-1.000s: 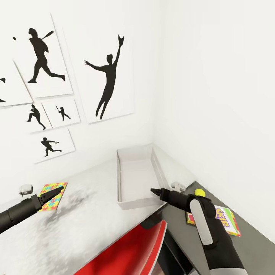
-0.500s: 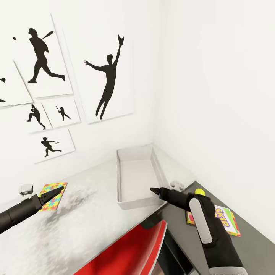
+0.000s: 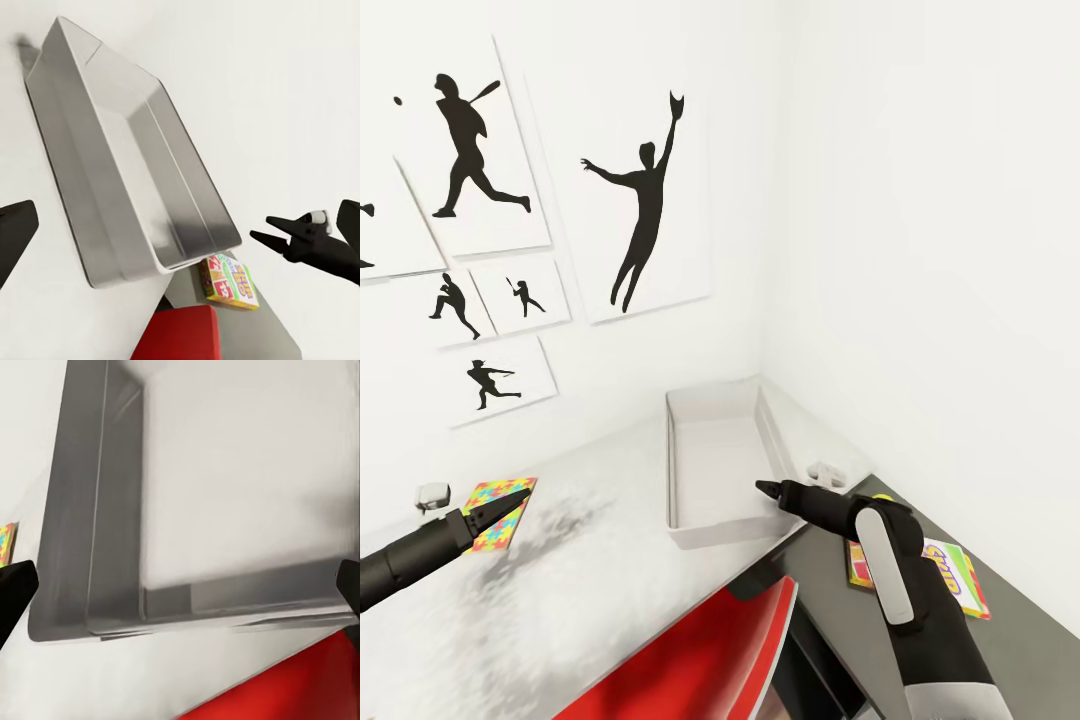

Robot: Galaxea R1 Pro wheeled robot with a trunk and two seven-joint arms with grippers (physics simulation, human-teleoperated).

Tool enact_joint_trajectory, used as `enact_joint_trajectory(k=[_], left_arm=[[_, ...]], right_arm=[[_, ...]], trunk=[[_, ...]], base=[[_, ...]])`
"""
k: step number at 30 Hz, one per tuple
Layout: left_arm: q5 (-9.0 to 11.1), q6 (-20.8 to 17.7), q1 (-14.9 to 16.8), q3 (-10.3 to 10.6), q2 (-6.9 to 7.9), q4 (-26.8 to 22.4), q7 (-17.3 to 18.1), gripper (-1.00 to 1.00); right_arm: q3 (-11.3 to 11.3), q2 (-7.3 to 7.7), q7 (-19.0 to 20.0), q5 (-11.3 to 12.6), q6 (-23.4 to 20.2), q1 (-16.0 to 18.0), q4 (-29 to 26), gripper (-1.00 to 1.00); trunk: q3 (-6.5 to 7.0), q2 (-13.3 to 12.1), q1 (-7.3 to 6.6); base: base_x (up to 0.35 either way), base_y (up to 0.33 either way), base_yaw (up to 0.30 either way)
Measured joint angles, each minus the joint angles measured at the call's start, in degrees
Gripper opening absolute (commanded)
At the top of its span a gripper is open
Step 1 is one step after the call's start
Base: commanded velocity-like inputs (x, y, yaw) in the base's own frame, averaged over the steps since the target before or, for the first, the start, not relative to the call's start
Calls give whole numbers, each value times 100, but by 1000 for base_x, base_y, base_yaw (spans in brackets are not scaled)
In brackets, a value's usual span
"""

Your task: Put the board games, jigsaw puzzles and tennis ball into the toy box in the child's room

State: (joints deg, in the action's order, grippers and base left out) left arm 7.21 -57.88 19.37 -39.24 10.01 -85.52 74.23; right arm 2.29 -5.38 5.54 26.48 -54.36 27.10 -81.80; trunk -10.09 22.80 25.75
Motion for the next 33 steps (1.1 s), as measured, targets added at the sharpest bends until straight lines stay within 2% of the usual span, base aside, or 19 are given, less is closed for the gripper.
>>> enact_joint_trajectory(k=[9,26,33], left_arm=[[0,5,0,11,0,0,0,100],[0,6,0,14,0,0,-7,100],[0,5,0,16,0,0,-8,100]], right_arm=[[-7,-1,-252,-30,29,107,23,100],[-24,0,-329,-38,36,515,263,100],[-22,-7,-686,-73,33,768,557,100]], trunk=[[0,0,0],[0,0,0],[0,0,0]], base=[[0,0,0],[0,0,0],[0,0,0]])
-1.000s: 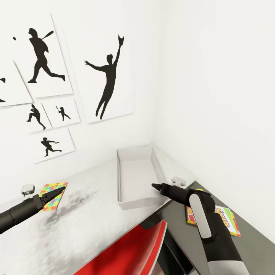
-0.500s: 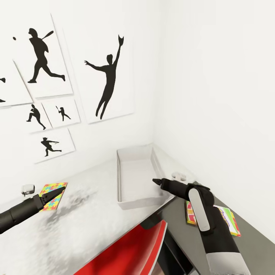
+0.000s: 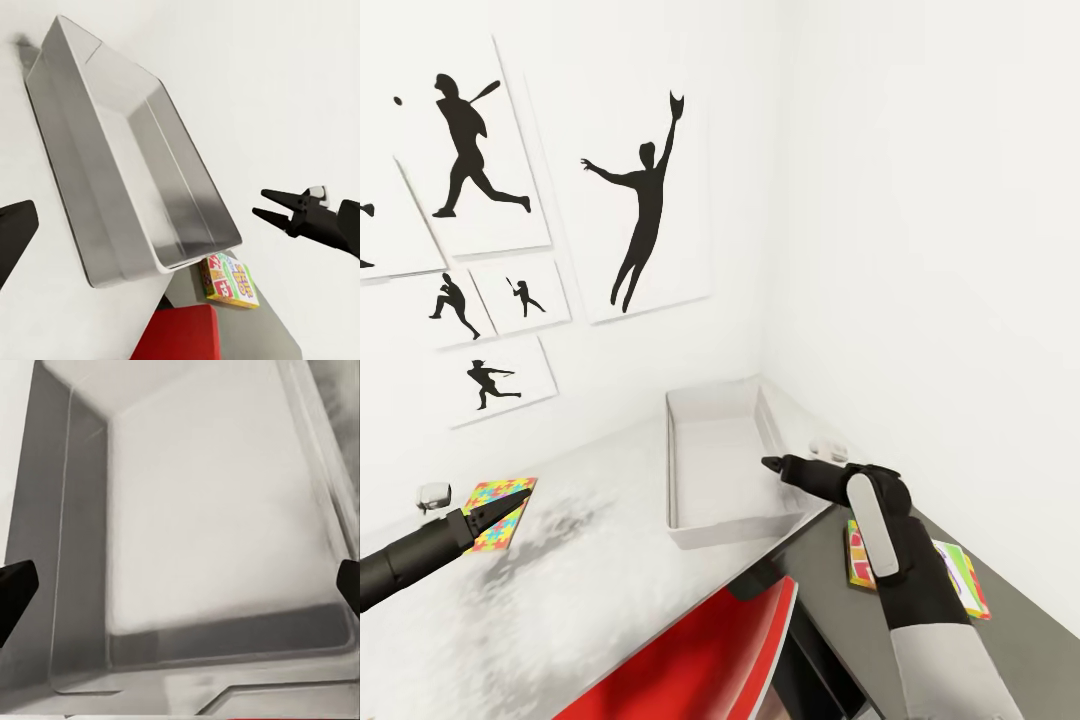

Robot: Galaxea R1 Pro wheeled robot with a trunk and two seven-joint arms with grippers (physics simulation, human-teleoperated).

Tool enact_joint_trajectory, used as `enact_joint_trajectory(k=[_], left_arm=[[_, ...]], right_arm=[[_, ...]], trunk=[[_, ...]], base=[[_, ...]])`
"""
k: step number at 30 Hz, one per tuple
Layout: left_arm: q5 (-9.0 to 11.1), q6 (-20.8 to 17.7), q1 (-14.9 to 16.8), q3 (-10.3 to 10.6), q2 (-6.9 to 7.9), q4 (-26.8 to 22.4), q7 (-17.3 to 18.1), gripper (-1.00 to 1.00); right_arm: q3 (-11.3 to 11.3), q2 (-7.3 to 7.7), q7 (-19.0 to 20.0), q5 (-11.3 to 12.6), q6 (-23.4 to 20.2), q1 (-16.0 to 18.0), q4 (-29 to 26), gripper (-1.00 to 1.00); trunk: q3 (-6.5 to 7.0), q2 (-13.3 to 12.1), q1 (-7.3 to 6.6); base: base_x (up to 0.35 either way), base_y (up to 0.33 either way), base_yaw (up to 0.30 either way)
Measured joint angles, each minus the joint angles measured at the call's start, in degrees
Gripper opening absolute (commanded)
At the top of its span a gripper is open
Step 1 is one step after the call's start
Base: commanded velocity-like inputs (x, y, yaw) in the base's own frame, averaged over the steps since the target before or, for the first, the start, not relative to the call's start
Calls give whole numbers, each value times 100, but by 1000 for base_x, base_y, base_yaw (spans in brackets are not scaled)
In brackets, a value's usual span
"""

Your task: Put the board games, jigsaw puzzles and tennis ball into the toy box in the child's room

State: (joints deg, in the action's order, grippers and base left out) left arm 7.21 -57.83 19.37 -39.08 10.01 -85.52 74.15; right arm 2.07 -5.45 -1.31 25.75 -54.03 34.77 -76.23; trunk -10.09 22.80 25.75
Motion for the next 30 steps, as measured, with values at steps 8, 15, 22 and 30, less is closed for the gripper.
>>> enact_joint_trajectory(k=[8,15,22,30], left_arm=[[0,-1,0,0,0,0,0,100],[0,-4,0,0,-8,0,0,100],[0,-4,0,0,-9,0,0,100],[0,-1,0,38,-51,0,-3,100]], right_arm=[[0,4,-117,-14,3,343,356,100],[0,6,-151,-20,99,650,838,100],[-1,1,-659,-38,187,874,1215,100],[-9,-3,-896,-45,212,1053,1517,100]], trunk=[[0,0,0],[0,0,0],[0,0,0],[0,0,0]], base=[[0,0,0],[0,0,0],[0,0,0],[0,0,0]])
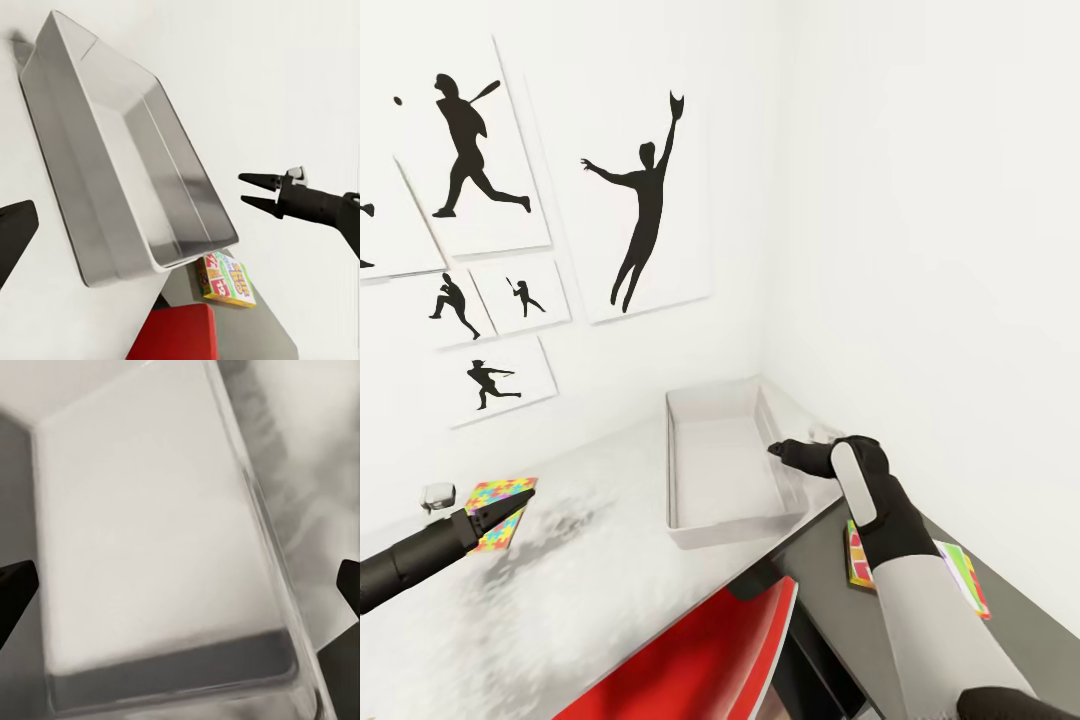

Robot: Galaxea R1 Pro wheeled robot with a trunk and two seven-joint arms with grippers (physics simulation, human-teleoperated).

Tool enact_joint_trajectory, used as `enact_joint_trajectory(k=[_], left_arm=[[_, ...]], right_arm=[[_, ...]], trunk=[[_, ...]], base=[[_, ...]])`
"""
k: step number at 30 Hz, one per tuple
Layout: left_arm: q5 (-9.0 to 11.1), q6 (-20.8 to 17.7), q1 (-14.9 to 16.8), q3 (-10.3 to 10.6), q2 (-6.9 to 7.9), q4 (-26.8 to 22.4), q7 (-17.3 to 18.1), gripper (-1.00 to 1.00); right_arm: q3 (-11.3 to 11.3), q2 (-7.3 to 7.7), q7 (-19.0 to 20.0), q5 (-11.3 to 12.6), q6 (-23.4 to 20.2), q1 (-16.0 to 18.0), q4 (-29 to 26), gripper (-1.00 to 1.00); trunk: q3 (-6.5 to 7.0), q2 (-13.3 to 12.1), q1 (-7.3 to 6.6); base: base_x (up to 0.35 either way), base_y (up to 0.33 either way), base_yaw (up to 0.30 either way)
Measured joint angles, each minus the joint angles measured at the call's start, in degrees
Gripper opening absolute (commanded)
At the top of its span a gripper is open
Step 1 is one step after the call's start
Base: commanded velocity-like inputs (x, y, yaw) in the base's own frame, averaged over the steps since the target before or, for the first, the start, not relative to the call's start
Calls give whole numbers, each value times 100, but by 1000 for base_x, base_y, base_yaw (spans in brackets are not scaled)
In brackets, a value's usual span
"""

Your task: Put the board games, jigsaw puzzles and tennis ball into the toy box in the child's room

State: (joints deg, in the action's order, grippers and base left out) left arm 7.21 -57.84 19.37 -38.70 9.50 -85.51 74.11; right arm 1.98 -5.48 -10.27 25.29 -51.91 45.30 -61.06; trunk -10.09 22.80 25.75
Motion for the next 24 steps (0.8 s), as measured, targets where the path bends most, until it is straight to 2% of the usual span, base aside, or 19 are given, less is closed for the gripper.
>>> enact_joint_trajectory(k=[10,16,20,21,23,24], left_arm=[[-9,1,2,355,-19,0,-32,100],[-10,-6,63,471,-37,0,-139,100],[-16,-17,221,841,-158,0,-502,100],[-12,-28,361,998,-198,0,-720,100],[-14,-34,542,1165,-231,0,-981,100],[-4,-44,708,1320,-259,1,-1252,100]], right_arm=[[-15,15,-28,-7,254,167,458,100],[-18,23,-31,-12,523,192,918,100],[-19,35,-77,-69,621,257,1162,100],[-19,38,-101,-106,630,285,1199,100],[-19,40,-117,-138,637,309,1226,100],[-19,41,-130,-164,639,327,1245,100]], trunk=[[0,0,0],[0,0,0],[0,0,0],[1,-1,0],[0,0,0],[1,-1,0]], base=[[0,0,0],[0,0,0],[0,0,0],[0,0,0],[0,0,0],[0,0,0]])
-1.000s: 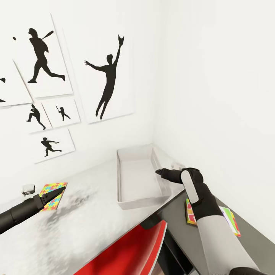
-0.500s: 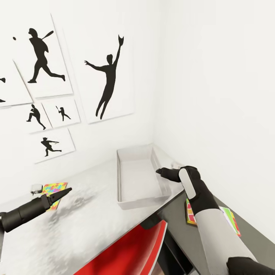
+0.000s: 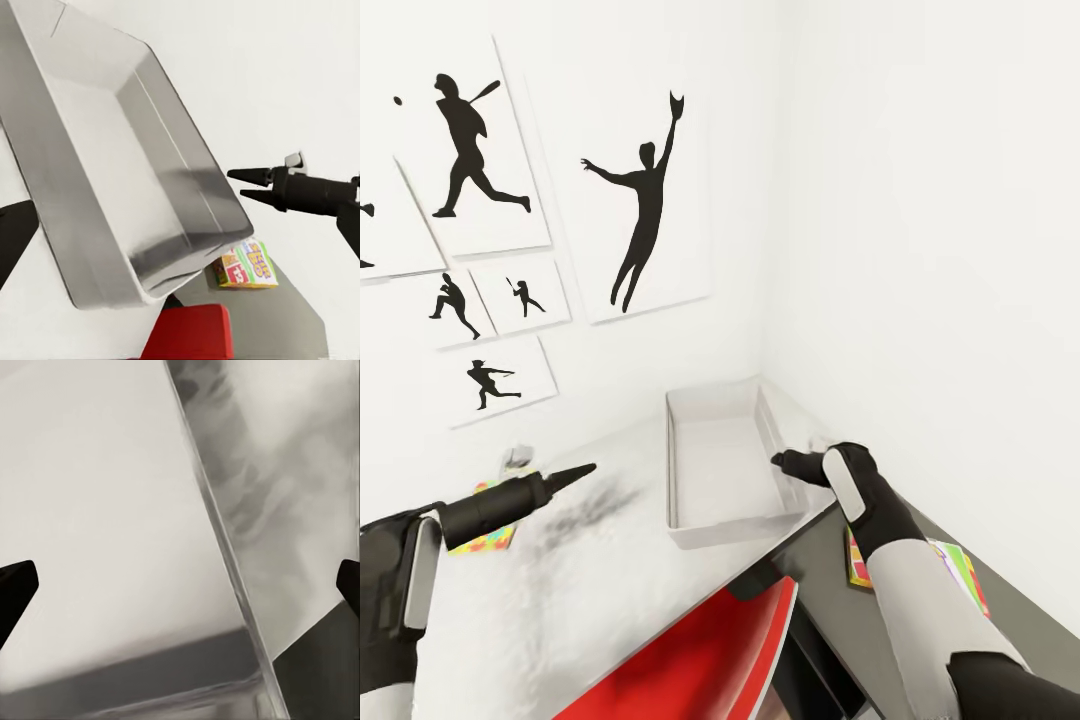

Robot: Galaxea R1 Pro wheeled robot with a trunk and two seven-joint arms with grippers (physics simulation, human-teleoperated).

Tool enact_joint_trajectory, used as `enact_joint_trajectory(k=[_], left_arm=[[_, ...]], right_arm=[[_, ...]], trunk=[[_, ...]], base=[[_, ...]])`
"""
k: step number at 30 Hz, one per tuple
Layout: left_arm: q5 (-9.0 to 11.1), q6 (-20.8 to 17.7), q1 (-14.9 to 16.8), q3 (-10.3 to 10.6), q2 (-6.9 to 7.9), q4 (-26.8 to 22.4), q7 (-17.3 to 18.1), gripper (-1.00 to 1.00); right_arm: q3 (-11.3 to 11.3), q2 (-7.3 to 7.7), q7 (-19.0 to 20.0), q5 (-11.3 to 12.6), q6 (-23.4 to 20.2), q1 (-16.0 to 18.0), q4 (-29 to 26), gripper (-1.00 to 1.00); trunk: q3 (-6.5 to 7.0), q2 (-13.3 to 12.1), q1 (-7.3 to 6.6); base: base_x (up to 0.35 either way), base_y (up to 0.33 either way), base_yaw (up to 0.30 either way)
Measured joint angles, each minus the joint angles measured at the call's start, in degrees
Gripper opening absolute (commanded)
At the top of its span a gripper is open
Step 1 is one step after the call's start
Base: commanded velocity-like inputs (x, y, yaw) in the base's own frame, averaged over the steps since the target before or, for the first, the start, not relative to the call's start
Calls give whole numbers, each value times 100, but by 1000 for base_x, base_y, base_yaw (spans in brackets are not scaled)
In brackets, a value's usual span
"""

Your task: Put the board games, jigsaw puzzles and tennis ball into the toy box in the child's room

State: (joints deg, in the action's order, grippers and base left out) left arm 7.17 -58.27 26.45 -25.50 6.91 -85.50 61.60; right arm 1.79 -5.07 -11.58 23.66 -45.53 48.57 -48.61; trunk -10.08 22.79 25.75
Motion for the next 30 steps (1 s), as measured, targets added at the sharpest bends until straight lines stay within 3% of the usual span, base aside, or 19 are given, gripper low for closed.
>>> enact_joint_trajectory(k=[2,5,11,16,24,26,28,30], left_arm=[[-2,-11,245,284,-72,25,-529,100],[-9,-18,364,481,-180,57,-938,100],[-66,-11,906,811,-680,353,-1911,100],[-47,7,1423,1165,-1015,1064,-3005,100],[-78,62,2243,1315,-1344,2309,-3902,100],[-80,197,2479,1327,-1486,2715,-4253,100],[-80,307,2594,1337,-1550,2957,-4497,100],[-69,495,2791,1357,-1629,3384,-4953,100]], right_arm=[[2,-15,-14,-30,0,42,22,100],[1,-31,-37,-39,0,97,38,100],[-65,-56,-320,-36,-24,143,49,100],[-91,-60,-476,-23,-36,197,51,100],[-104,-105,-513,-22,-37,223,51,100],[-105,-134,-532,-24,-32,225,62,100],[-103,-155,-557,-25,-32,225,80,100],[-105,-178,-610,-30,-27,226,128,100]], trunk=[[0,0,0],[-1,0,0],[-1,0,0],[0,0,0],[0,0,-1],[0,0,0],[0,0,-1],[0,0,0]], base=[[0,0,0],[0,0,0],[0,0,0],[0,0,0],[0,0,0],[0,0,0],[0,0,0],[0,0,0]])
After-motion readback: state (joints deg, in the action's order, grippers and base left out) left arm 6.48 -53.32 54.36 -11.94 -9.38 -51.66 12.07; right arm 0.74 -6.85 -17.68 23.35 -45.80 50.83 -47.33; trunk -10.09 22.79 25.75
